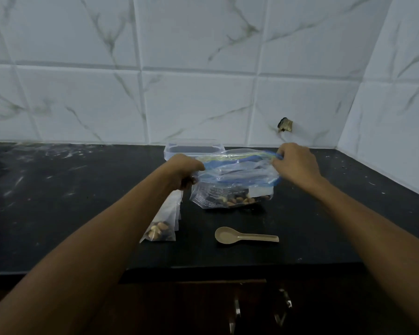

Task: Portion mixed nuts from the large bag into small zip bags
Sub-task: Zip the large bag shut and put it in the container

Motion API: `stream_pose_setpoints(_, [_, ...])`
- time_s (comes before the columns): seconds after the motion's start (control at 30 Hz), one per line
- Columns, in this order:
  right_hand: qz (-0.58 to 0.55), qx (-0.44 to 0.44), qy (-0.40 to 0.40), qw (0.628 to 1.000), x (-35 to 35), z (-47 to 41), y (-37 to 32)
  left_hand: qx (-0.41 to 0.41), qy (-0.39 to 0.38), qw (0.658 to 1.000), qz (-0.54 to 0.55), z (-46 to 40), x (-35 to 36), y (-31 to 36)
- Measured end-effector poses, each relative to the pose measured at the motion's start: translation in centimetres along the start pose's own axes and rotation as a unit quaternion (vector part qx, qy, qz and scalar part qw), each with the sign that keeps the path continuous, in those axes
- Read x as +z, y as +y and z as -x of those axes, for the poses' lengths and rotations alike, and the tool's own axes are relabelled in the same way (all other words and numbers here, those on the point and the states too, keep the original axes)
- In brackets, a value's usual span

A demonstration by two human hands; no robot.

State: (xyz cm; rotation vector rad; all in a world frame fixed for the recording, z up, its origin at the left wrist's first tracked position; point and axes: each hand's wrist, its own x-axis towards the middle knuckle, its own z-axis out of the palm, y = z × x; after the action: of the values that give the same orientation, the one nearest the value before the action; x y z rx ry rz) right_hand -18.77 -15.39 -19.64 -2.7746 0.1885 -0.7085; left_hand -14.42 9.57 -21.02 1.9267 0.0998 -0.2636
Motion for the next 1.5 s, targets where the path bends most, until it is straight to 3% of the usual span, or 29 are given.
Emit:
stream_pose_setpoints(0.03, [-0.090,0.068,-0.051,0.992,-0.5,-0.1,0.0,-0.031,-0.030,0.997,0.067,0.2,-0.5,-0.1])
stream_pose_setpoints(0.07, [-0.207,0.139,-0.109,0.962,-0.9,0.0,-0.1,-0.053,-0.063,0.988,0.127,0.2,-1.0,-0.2])
stream_pose_setpoints(0.13, [-0.413,0.243,-0.188,0.857,-1.1,0.1,0.0,-0.067,-0.107,0.968,0.216,0.1,-1.9,-0.5])
stream_pose_setpoints(0.2, [-0.494,0.274,-0.207,0.799,-0.8,-0.2,0.4,-0.056,-0.131,0.951,0.274,-0.1,-2.6,-0.8])
stream_pose_setpoints(0.27, [-0.521,0.263,-0.206,0.785,-0.4,-0.4,0.4,-0.036,-0.159,0.942,0.294,0.0,-2.9,-1.0])
stream_pose_setpoints(0.43, [-0.447,0.218,-0.147,0.855,0.9,0.3,-0.4,-0.031,-0.162,0.959,0.233,0.1,-2.5,-1.1])
stream_pose_setpoints(0.5, [-0.319,0.183,-0.076,0.927,1.1,0.4,-0.5,-0.047,-0.134,0.971,0.192,0.1,-2.3,-0.9])
stream_pose_setpoints(0.57, [-0.111,0.115,0.003,0.987,0.8,0.9,-1.1,-0.064,-0.081,0.984,0.144,0.3,-1.9,-0.7])
stream_pose_setpoints(0.63, [0.038,0.042,0.060,0.997,0.7,1.6,-2.3,-0.050,0.000,0.996,0.077,0.4,-1.5,-0.3])
stream_pose_setpoints(0.73, [0.122,0.004,0.060,0.991,0.8,2.1,-3.4,0.018,0.101,0.994,-0.027,0.2,-1.3,0.1])
stream_pose_setpoints(0.8, [0.094,0.036,0.011,0.995,0.4,1.5,-2.9,0.030,0.082,0.996,-0.037,0.3,-1.6,0.1])
stream_pose_setpoints(0.87, [-0.053,0.096,-0.076,0.991,-0.7,0.4,-1.9,0.005,0.020,1.000,0.007,0.6,-2.2,0.2])
stream_pose_setpoints(0.93, [-0.274,0.177,-0.152,0.933,-1.9,-0.3,-1.2,-0.024,-0.028,0.997,0.074,0.9,-3.0,0.3])
stream_pose_setpoints(1.0, [-0.356,0.211,-0.148,0.898,-2.4,-0.6,-0.6,-0.027,-0.030,0.994,0.102,0.8,-3.4,0.6])
stream_pose_setpoints(1.13, [-0.265,0.153,-0.037,0.951,-1.8,-0.8,-0.6,0.034,0.031,0.998,0.037,0.7,-2.4,1.4])
stream_pose_setpoints(1.33, [-0.218,0.134,0.052,0.965,-1.7,-0.7,-1.3,0.150,0.174,0.969,-0.085,0.1,-2.3,1.0])
stream_pose_setpoints(1.4, [-0.211,0.135,0.055,0.966,-1.6,-0.7,-1.1,0.141,0.161,0.975,-0.058,0.2,-2.4,1.0])
stream_pose_setpoints(1.5, [-0.269,0.151,-0.006,0.951,-2.0,-1.2,-0.2,0.078,0.066,0.994,0.037,0.7,-3.0,1.5])
